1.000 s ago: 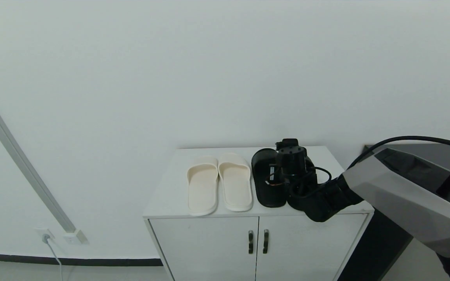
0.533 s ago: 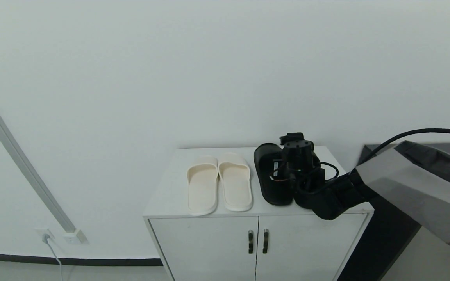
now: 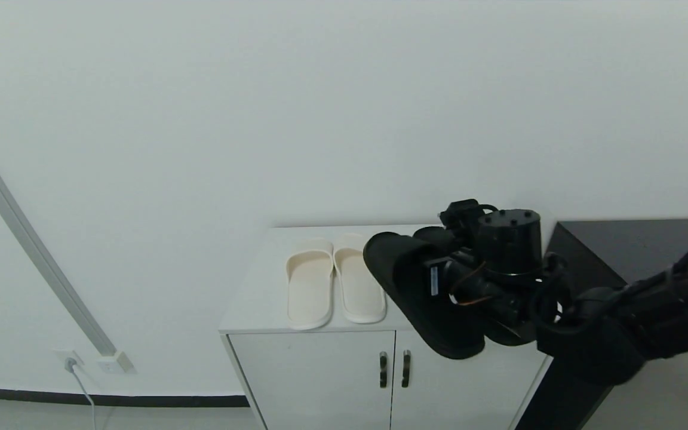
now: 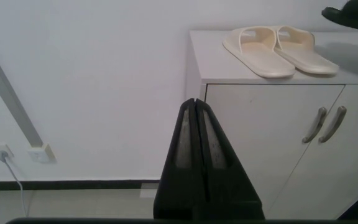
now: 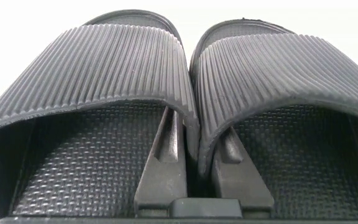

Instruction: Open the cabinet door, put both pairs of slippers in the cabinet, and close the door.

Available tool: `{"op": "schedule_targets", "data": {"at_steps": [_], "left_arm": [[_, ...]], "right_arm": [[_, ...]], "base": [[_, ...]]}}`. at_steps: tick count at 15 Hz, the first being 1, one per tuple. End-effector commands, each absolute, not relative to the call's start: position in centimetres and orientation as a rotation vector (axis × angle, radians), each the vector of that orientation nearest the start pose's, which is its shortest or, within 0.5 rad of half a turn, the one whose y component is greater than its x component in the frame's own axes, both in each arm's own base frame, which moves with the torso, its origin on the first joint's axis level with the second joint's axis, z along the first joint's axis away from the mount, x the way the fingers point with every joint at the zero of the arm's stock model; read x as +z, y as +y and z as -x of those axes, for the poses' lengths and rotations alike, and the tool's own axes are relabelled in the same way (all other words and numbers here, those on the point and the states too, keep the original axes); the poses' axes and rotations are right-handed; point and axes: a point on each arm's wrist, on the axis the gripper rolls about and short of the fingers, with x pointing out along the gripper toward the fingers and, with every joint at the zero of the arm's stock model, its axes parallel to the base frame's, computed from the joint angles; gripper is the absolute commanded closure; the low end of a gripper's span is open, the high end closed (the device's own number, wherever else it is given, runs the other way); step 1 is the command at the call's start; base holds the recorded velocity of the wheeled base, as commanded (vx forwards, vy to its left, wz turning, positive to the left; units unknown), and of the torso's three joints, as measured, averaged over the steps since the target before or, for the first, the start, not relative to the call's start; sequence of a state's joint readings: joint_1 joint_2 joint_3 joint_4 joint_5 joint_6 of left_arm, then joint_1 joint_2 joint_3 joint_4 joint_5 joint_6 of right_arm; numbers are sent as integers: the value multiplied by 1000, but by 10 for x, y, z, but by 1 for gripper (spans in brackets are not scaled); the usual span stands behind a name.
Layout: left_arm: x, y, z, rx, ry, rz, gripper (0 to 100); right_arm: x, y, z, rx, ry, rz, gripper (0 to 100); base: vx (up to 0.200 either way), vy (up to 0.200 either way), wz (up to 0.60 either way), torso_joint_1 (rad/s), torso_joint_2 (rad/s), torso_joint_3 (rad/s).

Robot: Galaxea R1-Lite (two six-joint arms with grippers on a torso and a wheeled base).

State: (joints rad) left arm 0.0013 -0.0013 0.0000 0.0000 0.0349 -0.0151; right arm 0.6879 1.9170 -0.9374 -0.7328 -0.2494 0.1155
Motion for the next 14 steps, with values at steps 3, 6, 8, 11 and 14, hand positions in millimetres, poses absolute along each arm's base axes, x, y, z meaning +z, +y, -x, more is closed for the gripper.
{"op": "schedule_targets", "data": {"at_steps": [3, 6, 8, 11, 14], "left_arm": [[75, 1, 23, 37, 0, 17, 100], [75, 1, 23, 37, 0, 17, 100], [75, 1, 23, 37, 0, 17, 100], [75, 1, 23, 37, 0, 17, 100], [75, 1, 23, 37, 0, 17, 100]], "right_arm": [[184, 188, -218, 711, 224, -25, 100], [171, 181, -209, 754, 161, 112, 100], [161, 180, -207, 814, 76, 182, 100], [157, 180, -206, 840, 79, 189, 100], [154, 183, -206, 846, 92, 190, 100]], "base": [[0, 0, 0, 0, 0, 0], [0, 0, 0, 0, 0, 0], [0, 0, 0, 0, 0, 0], [0, 0, 0, 0, 0, 0], [0, 0, 0, 0, 0, 0]]}}
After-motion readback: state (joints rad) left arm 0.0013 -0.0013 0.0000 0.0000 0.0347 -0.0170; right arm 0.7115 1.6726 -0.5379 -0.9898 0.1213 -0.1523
